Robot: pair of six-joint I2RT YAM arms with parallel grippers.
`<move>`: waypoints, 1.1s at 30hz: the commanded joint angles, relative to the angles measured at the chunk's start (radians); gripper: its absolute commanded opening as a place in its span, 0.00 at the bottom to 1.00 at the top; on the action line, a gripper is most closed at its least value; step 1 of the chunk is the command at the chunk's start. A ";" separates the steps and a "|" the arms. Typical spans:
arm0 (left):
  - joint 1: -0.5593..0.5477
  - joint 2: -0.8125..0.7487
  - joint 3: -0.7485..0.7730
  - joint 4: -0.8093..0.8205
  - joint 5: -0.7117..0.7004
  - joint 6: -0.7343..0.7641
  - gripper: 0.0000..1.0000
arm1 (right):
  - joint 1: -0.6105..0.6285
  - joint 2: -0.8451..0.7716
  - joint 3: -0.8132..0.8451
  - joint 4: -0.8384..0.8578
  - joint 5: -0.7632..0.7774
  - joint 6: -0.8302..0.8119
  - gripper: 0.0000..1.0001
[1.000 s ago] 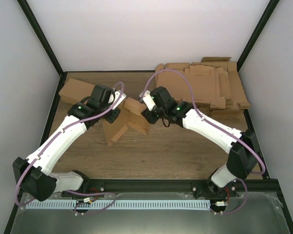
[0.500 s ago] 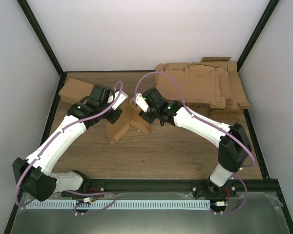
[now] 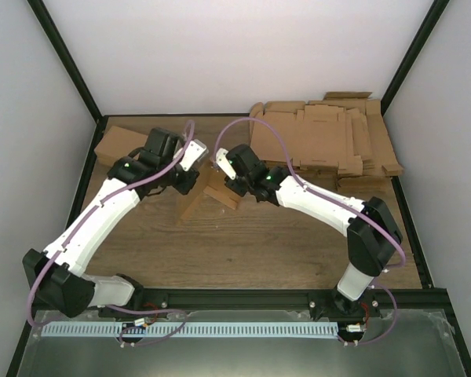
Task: Fold the paper box
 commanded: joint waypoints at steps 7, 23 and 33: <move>-0.011 -0.024 0.173 0.001 0.263 -0.173 0.46 | -0.061 -0.018 0.000 -0.046 -0.231 0.213 0.27; -0.008 -0.125 0.024 -0.065 0.144 -0.177 1.00 | -0.373 -0.009 -0.353 0.157 -0.924 0.475 0.28; -0.007 -0.033 -0.059 0.018 0.228 -0.089 0.98 | -0.377 0.038 -0.404 0.202 -0.931 0.473 0.29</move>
